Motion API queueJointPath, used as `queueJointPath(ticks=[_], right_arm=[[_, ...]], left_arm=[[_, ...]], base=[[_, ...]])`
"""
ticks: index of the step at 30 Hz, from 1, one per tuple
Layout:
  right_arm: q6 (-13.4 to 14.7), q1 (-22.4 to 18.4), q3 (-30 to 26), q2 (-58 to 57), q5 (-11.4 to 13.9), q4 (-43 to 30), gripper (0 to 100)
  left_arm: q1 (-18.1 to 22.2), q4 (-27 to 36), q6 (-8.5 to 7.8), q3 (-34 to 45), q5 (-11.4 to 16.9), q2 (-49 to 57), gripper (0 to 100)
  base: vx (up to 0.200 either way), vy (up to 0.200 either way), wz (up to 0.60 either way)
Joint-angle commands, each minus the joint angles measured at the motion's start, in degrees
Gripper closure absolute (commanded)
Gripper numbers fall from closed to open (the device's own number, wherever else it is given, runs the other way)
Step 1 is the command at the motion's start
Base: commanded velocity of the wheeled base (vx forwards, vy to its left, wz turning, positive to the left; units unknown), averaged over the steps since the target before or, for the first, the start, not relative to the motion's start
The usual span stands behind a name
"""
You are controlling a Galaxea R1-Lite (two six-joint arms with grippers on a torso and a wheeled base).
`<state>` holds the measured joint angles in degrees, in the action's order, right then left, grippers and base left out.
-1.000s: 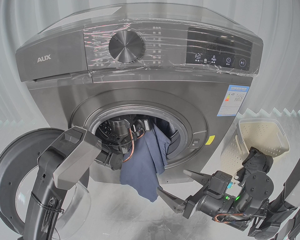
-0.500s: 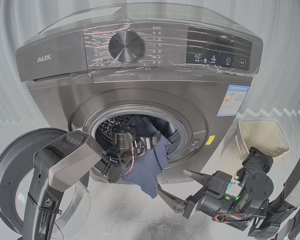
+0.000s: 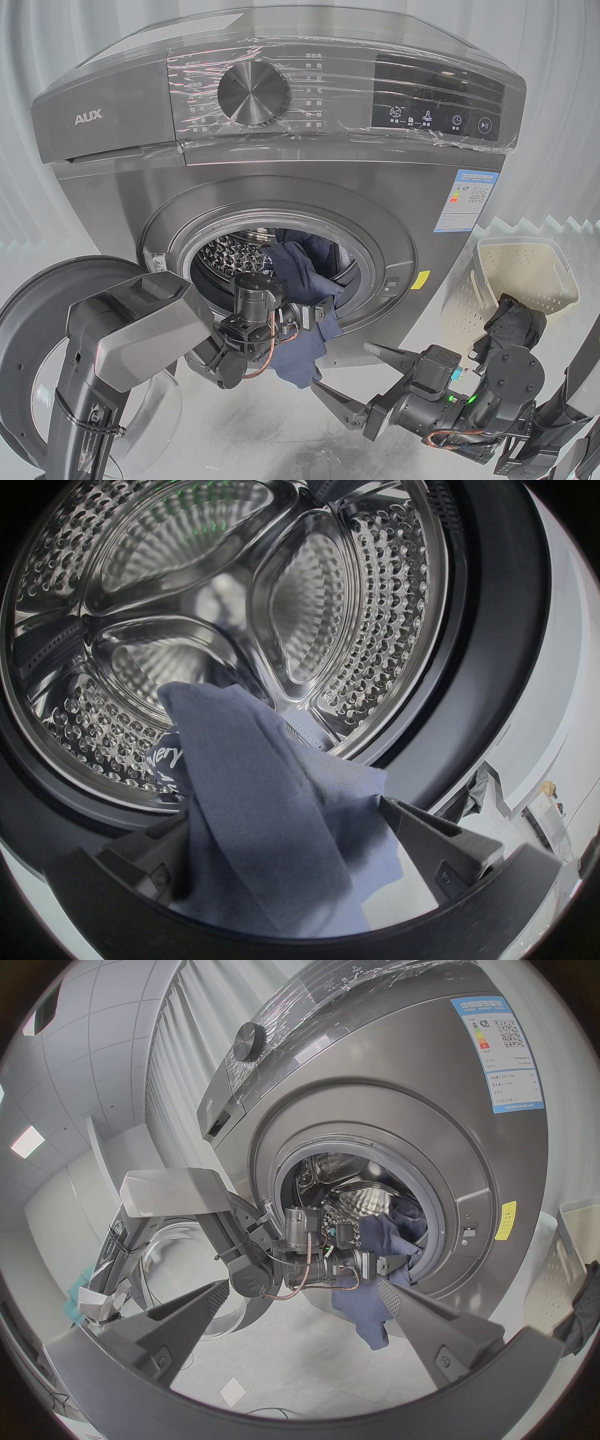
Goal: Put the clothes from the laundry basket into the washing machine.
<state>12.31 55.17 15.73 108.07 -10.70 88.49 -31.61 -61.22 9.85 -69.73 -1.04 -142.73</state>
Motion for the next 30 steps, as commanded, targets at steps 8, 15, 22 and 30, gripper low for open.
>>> queueJointPath(ticks=[8, 15, 22, 30], right_arm=[[-0.01, 0.02, 0.09, 0.04, -0.02, 0.01, 0], [-0.01, 0.02, 0.09, 0.12, -0.02, 0.01, 0], [-0.01, 0.37, 0.18, 0.04, -0.02, 0.01, 0], [-0.01, 0.37, 0.18, 0.12, -0.02, 0.01, 0]], left_arm=[[0.58, -0.48, 0.17, -3.04, -0.02, -3.79, 100], [0.94, -2.15, 0.52, -4.89, -0.19, -2.91, 100], [4.72, -3.11, 0.43, -12.62, -3.01, -2.82, 100], [6.21, -1.27, 0.61, -21.59, -3.71, -3.35, 100]], base=[[0.0, 0.0, 0.0], [0.0, 0.0, 0.0], [0.0, 0.0, 0.0], [0.0, 0.0, 0.0]])
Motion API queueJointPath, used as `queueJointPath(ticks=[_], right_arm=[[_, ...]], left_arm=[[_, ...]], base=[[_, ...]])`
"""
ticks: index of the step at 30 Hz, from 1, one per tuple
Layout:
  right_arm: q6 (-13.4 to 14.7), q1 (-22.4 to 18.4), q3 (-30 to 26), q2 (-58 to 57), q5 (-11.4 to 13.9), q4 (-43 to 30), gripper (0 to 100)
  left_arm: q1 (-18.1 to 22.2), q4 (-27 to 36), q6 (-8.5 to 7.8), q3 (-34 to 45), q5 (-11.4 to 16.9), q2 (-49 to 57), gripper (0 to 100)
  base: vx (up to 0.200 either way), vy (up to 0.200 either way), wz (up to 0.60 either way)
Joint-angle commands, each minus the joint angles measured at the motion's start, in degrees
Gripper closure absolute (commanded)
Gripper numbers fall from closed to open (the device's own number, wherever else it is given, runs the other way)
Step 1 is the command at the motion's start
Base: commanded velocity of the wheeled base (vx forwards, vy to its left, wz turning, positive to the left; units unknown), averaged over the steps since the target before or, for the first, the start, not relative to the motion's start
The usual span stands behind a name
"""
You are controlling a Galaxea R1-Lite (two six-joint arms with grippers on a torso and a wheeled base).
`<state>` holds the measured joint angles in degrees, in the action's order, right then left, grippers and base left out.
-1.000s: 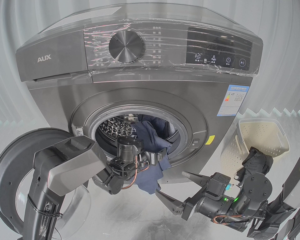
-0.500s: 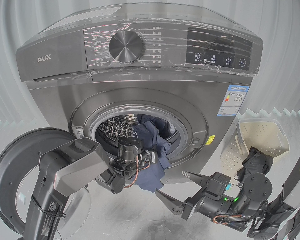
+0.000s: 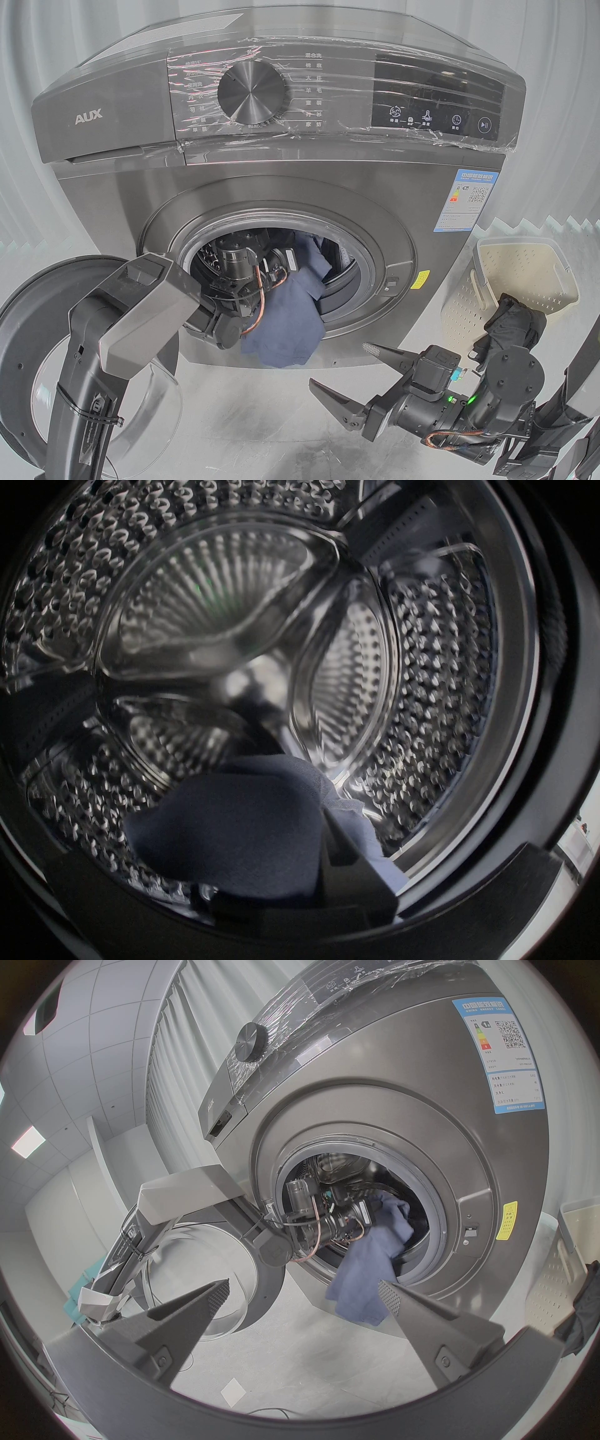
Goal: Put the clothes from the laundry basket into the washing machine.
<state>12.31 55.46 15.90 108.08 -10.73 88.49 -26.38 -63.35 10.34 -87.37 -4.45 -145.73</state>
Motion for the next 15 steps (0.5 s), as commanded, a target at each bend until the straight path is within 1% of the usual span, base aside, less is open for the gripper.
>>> queueJointPath(ticks=[1, 2, 3, 6, 7, 8, 9, 10, 11, 12, 13, 15], right_arm=[[-0.01, 0.09, 0.01, 0.11, 0.01, 0.01, 0], [-0.01, 0.09, 0.01, 0.11, 0.01, 0.01, 0], [-0.01, 0.09, 0.01, 0.11, 0.01, 0.01, 0], [-0.01, 0.09, 0.01, 0.11, 0.01, 0.01, 0], [-0.01, 0.09, 0.01, 0.11, 0.01, 0.01, 0], [-0.01, 0.09, 0.01, 0.11, 0.01, 0.01, 0], [-0.01, 0.09, 0.01, 0.11, 0.01, 0.01, 0], [0.08, 0.09, 0.01, 0.11, 0.01, 0.01, 0], [-0.01, 0.09, 0.01, 0.11, 0.01, 0.01, 0], [-0.01, 0.09, 0.01, 0.11, 0.01, 0.01, 0], [0.08, 0.09, 0.01, 0.11, 0.01, 0.01, 0], [0.08, 0.18, -0.08, 0.11, 0.01, 0.01, 0]], left_arm=[[0.98, 1.04, 0.21, -4.21, -0.3, -0.44, 100], [0.98, 1.04, 0.21, -4.21, -0.3, -0.44, 100], [0.89, 1.13, 0.3, -4.12, -0.3, -0.44, 0], [0.72, 1.04, 0.91, -3.68, -0.3, -0.35, 0], [0.36, 1.13, 2.05, -3.07, -0.38, -0.26, 0], [0.1, 1.13, 3.55, -2.01, -0.47, 0.09, 0], [-0.16, 1.39, 4.52, -0.61, -0.65, 0.53, 0], [-1.22, 1.83, 5.13, 2.56, -0.56, 2.29, 0], [-1.74, 2.18, 5.22, 4.49, -0.38, 3.7, 0], [-1.74, 2.18, 5.22, 4.49, -0.38, 3.7, 0], [-2.71, 2.8, 5.22, 8.71, 0.32, 5.72, 0], [-3.59, 2.89, 5.04, 11.7, 0.58, 6.68, 0]], base=[[0.0, 0.0, 0.0], [0.0, 0.0, 0.0], [0.0, 0.0, 0.0], [0.0, 0.0, 0.0], [0.0, 0.0, 0.0], [0.0, 0.0, 0.0], [0.0, 0.0, 0.0], [0.0, 0.0, 0.0], [0.0, 0.0, 0.0], [0.0, 0.0, 0.0], [0.0, 0.0, 0.0], [0.0, 0.0, 0.0]])
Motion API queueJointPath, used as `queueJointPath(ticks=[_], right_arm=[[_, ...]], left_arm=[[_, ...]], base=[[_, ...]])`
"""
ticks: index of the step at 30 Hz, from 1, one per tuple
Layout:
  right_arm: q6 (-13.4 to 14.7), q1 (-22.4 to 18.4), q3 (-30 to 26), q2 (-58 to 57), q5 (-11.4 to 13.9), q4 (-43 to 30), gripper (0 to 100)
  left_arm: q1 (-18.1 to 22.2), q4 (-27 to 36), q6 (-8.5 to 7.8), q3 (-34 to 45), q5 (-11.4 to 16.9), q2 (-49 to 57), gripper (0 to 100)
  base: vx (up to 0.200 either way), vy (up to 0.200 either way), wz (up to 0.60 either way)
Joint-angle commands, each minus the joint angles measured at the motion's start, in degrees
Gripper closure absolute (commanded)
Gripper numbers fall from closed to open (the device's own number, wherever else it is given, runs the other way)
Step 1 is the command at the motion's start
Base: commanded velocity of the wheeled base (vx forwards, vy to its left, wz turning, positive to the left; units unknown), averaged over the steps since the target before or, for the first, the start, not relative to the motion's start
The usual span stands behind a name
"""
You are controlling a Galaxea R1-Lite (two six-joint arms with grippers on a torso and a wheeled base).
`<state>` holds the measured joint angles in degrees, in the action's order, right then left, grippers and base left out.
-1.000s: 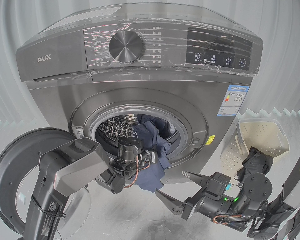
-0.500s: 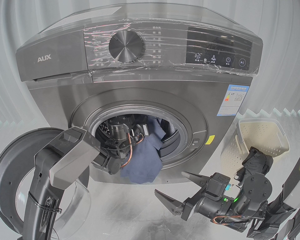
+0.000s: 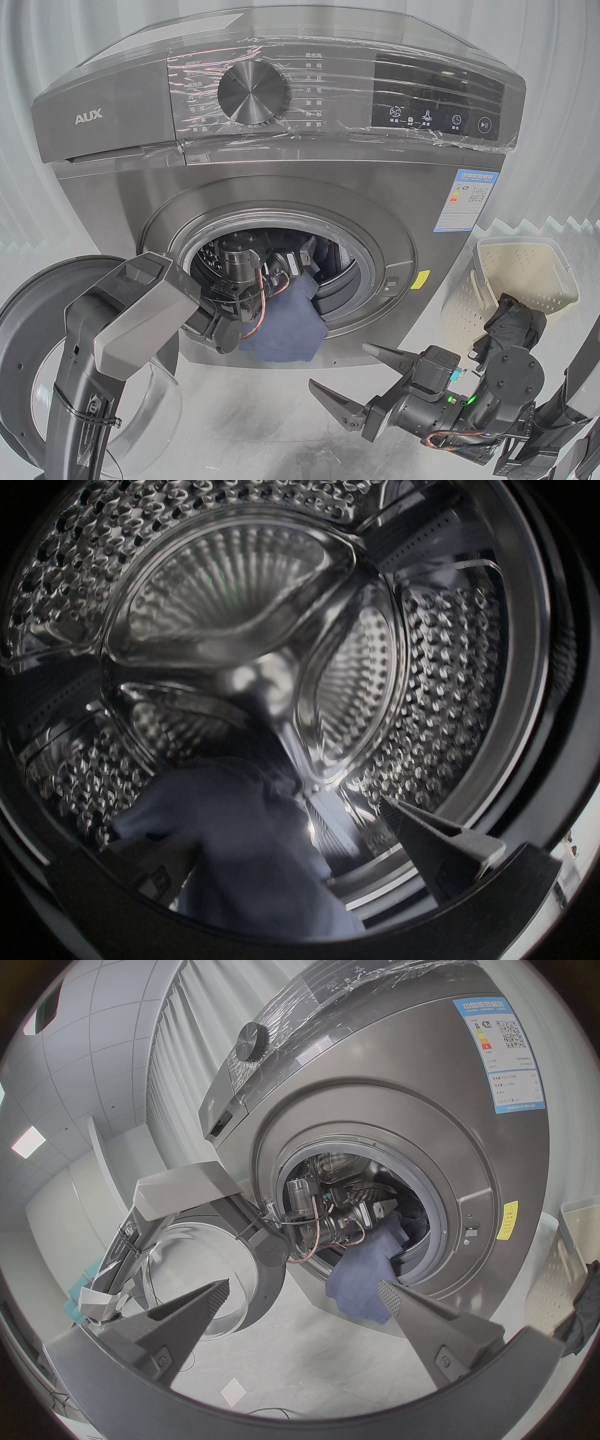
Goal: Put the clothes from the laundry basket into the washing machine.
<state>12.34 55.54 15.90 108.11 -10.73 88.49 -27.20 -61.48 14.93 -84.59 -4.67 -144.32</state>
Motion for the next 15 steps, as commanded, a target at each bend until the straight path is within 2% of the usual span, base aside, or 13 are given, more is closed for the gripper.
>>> queueJointPath(ticks=[1, 6, 9, 11, 15], right_arm=[[0.06, 0.09, 0.01, 0.09, 0.01, 0.01, 0], [0.06, 0.09, -0.08, 0.18, -0.08, 0.01, 0], [0.06, 0.09, -0.08, 0.26, -0.08, 0.01, 0], [0.06, 0.18, -0.08, 0.35, -0.08, 0.01, 0], [0.06, 0.45, -0.08, 0.35, -0.08, 0.01, 0]], left_arm=[[-3.04, 1.01, 0.45, 10.06, 0.98, 5.72, 0], [-4.36, 1.27, -0.52, 15.51, 2.03, 6.95, 0], [-4.53, 1.01, -2.54, 18.06, 2.3, 6.34, 0], [-4.44, 0.74, -3.33, 18.23, 2.3, 5.55, 0], [-3.92, 0.66, -3.6, 17.79, 2.03, 3.52, 0]], base=[[0.0, 0.0, 0.0], [0.0, 0.0, 0.0], [0.0, 0.0, 0.0], [0.0, 0.0, 0.0], [0.0, 0.0, 0.0]])
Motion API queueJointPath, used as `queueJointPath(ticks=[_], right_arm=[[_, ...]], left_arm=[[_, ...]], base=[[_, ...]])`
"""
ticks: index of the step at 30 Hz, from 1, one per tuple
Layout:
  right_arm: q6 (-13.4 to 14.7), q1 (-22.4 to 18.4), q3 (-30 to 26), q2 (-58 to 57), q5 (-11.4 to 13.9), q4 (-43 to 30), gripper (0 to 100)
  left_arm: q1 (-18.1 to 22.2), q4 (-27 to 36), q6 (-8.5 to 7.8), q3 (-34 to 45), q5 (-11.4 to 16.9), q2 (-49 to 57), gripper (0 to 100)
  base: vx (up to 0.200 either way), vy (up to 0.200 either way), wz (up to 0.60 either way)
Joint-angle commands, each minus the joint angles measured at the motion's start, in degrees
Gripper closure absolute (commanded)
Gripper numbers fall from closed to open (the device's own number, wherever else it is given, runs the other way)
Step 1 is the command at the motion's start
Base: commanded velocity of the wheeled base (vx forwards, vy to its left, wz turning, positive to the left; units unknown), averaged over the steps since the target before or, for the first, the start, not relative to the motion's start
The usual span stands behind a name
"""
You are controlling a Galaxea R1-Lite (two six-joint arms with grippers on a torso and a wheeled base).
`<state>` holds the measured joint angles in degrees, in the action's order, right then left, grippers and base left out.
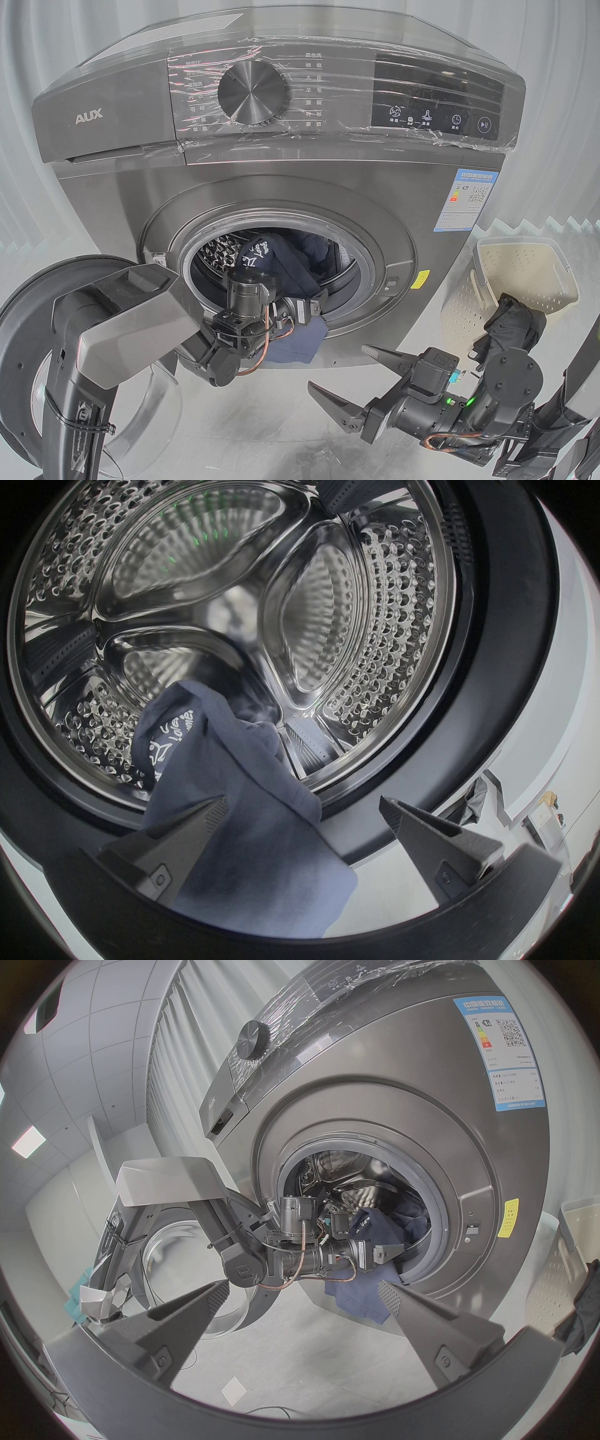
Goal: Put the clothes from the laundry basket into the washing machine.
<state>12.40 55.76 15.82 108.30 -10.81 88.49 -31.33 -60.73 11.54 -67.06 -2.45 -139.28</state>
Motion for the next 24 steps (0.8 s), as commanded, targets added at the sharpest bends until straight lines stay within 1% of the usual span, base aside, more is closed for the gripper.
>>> queueJointPath(ticks=[1, 2, 4, 5, 6, 10, 12, 14, 15, 18, 22, 23, 24], right_arm=[[-0.01, 0.23, 0.0, 0.16, 0.0, 0.01, 0], [-0.01, 0.23, 0.0, 0.16, 0.0, 0.01, 0], [-0.01, 0.31, 0.08, 0.24, 0.0, 0.01, 0], [-0.01, 0.31, 0.08, 0.24, 0.0, 0.01, 0], [-0.01, 0.31, 0.0, 0.24, 0.0, 0.01, 0], [-0.01, 0.23, 0.08, 0.16, 0.0, 0.01, 0], [-0.01, 0.23, 0.08, 0.16, 0.0, 0.01, 0], [-0.01, 0.23, 0.35, 0.16, 0.0, 0.01, 0], [-0.01, 0.31, 0.44, 0.16, 0.0, 0.01, 0], [-0.01, 0.31, 0.44, 0.16, 0.0, 0.1, 0], [-0.01, 0.31, 0.52, 0.07, 0.0, 0.1, 0], [-0.01, 0.31, 0.52, 0.07, 0.0, 0.1, 0], [-0.01, 0.31, 0.52, 0.07, 0.0, 0.1, 0]], left_arm=[[0.39, 0.0, -0.21, 0.18, -0.27, -2.05, 0], [0.39, 0.0, -0.21, 0.18, -0.36, -2.23, 0], [0.83, -0.09, -1.26, 0.18, -0.45, -3.37, 0], [0.83, -0.09, -1.26, 0.18, -0.45, -3.37, 0], [1.01, 0.0, -1.7, 0.18, -0.45, -3.54, 0], [1.1, 0.26, -1.79, 0.18, -0.45, -4.07, 0], [1.18, 0.35, -2.23, 0.18, -0.54, -4.69, 0], [1.36, 0.18, -3.11, 0.09, -0.54, -5.39, 0], [1.27, 0.18, -3.19, 0.0, -0.45, -5.48, 100], [1.27, 0.18, -3.11, -0.53, -0.27, -5.57, 100], [1.1, -0.35, -2.67, -3.43, -0.36, -5.3, 100], [1.1, -0.53, -2.49, -4.13, -0.36, -5.21, 100], [1.18, -0.88, -1.96, -5.71, -0.54, -5.04, 100]], base=[[0.0, 0.0, 0.0], [0.0, 0.0, 0.0], [0.0, 0.0, 0.0], [0.0, 0.0, 0.0], [0.0, 0.0, 0.0], [0.0, 0.0, 0.0], [0.0, 0.0, 0.0], [0.0, 0.0, 0.0], [0.0, 0.0, 0.0], [0.0, 0.0, 0.0], [0.0, 0.0, 0.0], [0.0, 0.0, 0.0], [0.0, 0.0, 0.0]])
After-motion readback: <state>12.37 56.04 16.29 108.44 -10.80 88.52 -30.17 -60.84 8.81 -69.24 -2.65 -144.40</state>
